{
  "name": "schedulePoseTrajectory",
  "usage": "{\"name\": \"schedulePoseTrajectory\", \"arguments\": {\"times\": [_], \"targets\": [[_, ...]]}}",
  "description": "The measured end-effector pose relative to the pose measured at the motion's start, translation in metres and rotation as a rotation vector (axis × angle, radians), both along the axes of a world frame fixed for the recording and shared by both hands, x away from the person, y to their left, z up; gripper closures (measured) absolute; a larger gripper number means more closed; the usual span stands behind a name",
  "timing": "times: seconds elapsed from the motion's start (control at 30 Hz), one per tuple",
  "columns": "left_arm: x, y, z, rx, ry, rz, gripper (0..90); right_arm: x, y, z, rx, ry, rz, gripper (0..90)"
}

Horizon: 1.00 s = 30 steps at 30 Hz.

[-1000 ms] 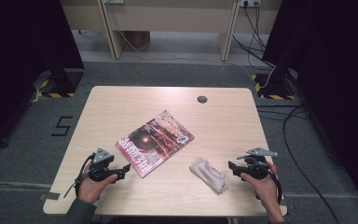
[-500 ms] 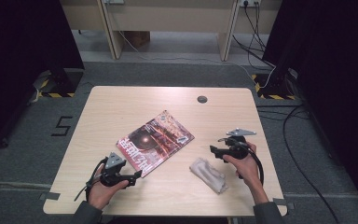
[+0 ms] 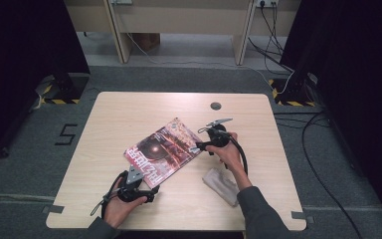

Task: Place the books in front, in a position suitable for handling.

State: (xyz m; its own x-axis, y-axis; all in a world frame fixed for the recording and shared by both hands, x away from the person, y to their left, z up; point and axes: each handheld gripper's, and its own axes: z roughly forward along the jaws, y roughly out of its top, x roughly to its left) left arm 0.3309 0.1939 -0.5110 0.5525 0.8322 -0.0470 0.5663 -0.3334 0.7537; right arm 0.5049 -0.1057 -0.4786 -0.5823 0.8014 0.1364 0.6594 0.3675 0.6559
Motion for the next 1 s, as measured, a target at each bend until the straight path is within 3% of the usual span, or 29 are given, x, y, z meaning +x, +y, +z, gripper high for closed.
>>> {"name": "schedulePoseTrajectory", "arguments": {"times": [0.2,0.33,0.47,0.6,0.67,0.8,1.0], "targets": [[0.004,-0.002,-0.002,0.018,0.006,-0.001,21.5,0.01,0.02,-0.01,-0.034,0.016,0.033,37.2],[0.005,-0.001,-0.003,0.011,0.014,0.003,22.6,0.01,0.028,-0.014,-0.067,0.025,0.053,36.4],[0.006,0.0,-0.003,0.011,0.019,0.008,24.1,0.01,0.029,-0.014,-0.064,0.022,0.057,36.9],[0.008,0.0,-0.003,0.013,0.025,0.005,24.3,0.011,0.028,-0.013,-0.092,0.007,0.039,36.6],[0.008,0.0,-0.003,0.015,0.026,0.004,24.4,0.014,0.027,-0.016,-0.093,0.039,0.044,36.6],[0.009,0.001,-0.003,0.013,0.025,0.003,26.0,0.012,0.03,-0.018,-0.084,0.033,0.048,36.1],[0.013,0.006,-0.003,0.076,0.007,0.023,28.0,0.003,0.029,-0.015,-0.125,0.031,0.1,36.2]]}}
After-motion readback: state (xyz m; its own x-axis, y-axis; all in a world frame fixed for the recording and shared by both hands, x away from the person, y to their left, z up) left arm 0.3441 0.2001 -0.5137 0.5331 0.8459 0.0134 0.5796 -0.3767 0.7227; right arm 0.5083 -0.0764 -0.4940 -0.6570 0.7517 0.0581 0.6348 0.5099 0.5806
